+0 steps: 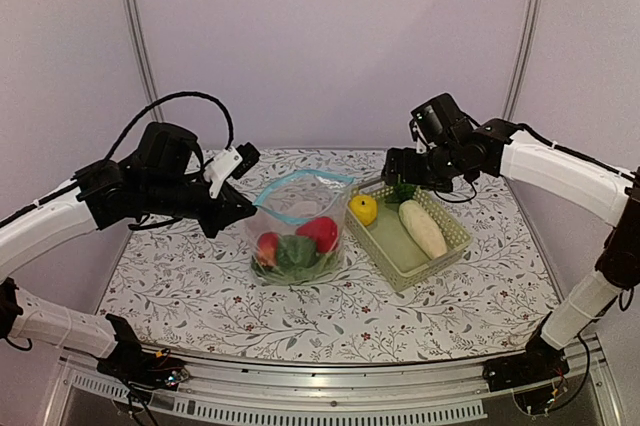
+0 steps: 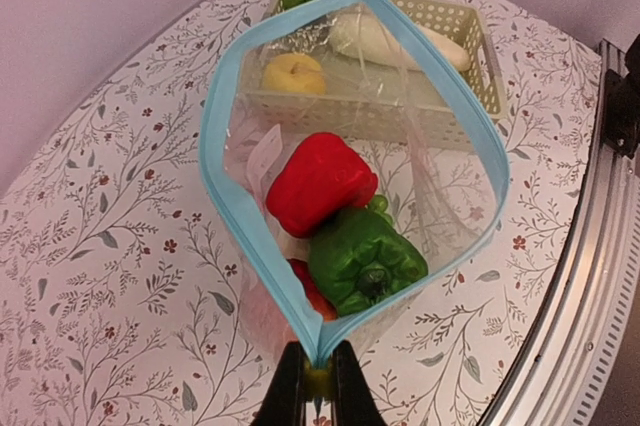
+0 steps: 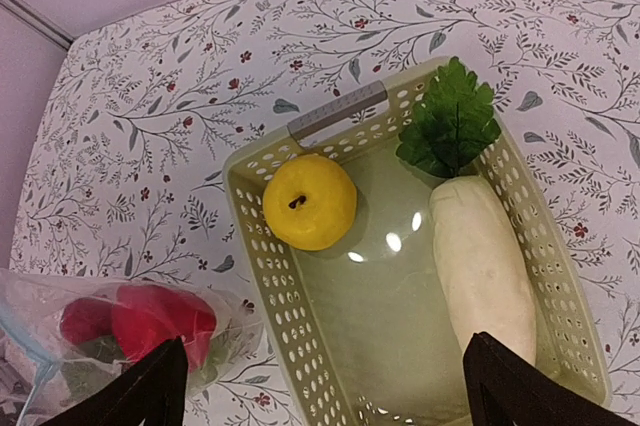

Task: Place the food in the zip-top bag and seal the zipper
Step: Adjust the zipper food storage bag at the center of the board, then pick up the fake fruit from the bin, then place the fake fruit in the bin, then adjust the zipper food storage bag at the center of the board.

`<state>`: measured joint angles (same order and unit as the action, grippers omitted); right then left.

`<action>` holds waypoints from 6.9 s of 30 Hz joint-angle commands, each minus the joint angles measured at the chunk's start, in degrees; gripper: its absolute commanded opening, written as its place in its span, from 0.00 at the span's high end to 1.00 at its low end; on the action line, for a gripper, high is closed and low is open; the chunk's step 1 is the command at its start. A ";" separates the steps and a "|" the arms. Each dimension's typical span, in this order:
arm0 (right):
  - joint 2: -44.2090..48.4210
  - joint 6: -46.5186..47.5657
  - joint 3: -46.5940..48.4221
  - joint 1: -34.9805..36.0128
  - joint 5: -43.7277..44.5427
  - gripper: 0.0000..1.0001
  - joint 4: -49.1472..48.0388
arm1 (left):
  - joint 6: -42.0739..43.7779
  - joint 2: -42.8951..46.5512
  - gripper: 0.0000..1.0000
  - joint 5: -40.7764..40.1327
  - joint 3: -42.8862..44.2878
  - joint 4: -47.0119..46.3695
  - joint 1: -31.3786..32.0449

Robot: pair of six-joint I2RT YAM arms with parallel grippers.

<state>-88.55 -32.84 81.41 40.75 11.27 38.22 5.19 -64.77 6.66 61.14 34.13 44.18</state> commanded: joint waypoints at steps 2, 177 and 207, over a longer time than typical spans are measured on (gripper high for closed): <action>-8.30 3.43 5.03 -2.33 -5.04 0.04 1.97 | 0.61 0.61 1.00 -1.02 -0.50 -1.08 -0.50; -22.09 13.25 30.33 10.25 -0.27 0.33 14.36 | 0.35 0.88 1.00 0.42 -0.24 -1.13 -0.94; -2.80 15.37 19.17 8.63 -12.70 1.00 13.45 | -0.92 4.00 1.00 7.75 4.14 8.04 -1.47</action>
<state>-92.55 -17.89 103.94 49.78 -0.71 51.35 5.17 -58.89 10.22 63.44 36.45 43.48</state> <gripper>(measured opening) 0.006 0.036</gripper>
